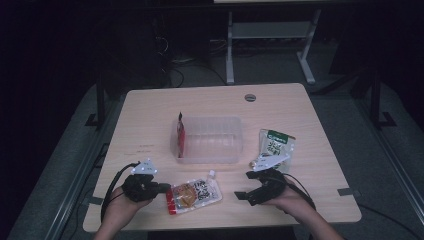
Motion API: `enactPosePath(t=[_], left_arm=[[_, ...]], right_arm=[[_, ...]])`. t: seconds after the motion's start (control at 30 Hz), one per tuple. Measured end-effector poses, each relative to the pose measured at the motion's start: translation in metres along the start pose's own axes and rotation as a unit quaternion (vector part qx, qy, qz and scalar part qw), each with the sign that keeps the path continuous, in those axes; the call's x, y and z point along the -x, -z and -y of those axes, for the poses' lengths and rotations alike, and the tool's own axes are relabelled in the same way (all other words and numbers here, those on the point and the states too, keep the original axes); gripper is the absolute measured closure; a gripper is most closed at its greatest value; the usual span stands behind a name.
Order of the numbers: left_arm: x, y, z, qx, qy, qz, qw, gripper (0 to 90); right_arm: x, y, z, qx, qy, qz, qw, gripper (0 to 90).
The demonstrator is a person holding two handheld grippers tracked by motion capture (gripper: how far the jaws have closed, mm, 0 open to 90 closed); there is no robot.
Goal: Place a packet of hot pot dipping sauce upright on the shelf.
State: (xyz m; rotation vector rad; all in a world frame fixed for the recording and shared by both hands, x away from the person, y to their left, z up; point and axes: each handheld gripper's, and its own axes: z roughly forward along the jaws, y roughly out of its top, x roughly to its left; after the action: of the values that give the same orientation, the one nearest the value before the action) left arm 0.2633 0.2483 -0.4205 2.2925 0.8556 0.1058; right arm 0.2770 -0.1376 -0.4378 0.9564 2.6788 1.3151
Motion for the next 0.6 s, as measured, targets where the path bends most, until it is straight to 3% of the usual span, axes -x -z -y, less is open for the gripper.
enactPosePath(t=[0.27,0.37,0.6], left_arm=[[0.002,0.009,0.024,-0.023,0.021,-0.007,0.9995,89.8],[0.001,0.005,0.032,-0.038,0.032,0.003,0.9988,89.8],[0.0,-0.007,0.027,-0.049,0.026,0.027,0.9981,89.8]], right_arm=[[-0.011,-0.039,-0.021,-0.028,-0.006,-0.034,0.999,15.0],[-0.013,-0.051,-0.025,-0.042,-0.003,-0.036,0.9985,15.1],[-0.017,-0.066,-0.025,-0.068,-0.004,-0.035,0.9971,16.5]])
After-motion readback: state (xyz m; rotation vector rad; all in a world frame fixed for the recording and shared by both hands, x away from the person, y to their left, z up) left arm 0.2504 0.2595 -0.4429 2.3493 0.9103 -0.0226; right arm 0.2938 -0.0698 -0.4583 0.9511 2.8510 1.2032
